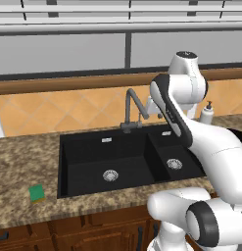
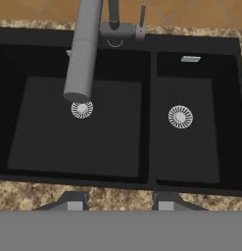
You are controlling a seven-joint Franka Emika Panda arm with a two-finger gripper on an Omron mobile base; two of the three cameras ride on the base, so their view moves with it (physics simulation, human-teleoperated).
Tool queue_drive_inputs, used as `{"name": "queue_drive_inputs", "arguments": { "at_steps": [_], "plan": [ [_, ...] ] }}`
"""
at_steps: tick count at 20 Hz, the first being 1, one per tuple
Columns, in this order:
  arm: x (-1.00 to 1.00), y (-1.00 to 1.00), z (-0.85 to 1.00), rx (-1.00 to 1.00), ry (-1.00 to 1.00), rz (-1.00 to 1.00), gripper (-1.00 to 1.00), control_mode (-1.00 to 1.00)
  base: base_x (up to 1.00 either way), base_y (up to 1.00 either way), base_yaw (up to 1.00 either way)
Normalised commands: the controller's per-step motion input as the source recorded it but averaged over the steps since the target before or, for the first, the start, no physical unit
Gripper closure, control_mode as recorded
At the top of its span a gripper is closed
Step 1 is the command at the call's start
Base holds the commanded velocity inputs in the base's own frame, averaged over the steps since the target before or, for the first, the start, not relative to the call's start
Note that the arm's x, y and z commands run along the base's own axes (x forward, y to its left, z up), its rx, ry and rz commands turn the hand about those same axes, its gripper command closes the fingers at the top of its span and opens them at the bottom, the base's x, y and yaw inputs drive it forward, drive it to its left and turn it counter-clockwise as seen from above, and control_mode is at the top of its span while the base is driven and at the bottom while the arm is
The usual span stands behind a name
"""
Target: Pick the pan and sponge and place them into the sink. Then turn on the water.
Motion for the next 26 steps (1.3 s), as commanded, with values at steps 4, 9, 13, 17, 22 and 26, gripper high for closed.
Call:
{"name": "queue_drive_inputs", "arguments": {
  "at_steps": [4,9,13,17,22,26],
  "plan": [
    [-0.13,-0.21,0.0,0.0,0.0,0.0,-1.0,-1.0,0.0,0.0,0.0],
    [-0.31,-0.53,0.0,0.0,0.0,-0.04,-1.0,-1.0,0.0,0.0,0.0],
    [-0.42,-0.67,0.0,0.0,-0.01,-0.06,-1.0,-1.0,0.0,0.0,0.0],
    [-0.5,-0.72,-0.12,-0.03,-0.08,-0.02,-1.0,-1.0,0.0,0.0,0.0],
    [-0.47,-0.77,-0.12,0.0,-0.1,0.0,-1.0,-1.0,0.0,0.0,0.0],
    [-0.45,-0.82,-0.09,0.0,-0.12,0.0,-1.0,-1.0,0.0,0.0,0.0]
  ]
}}
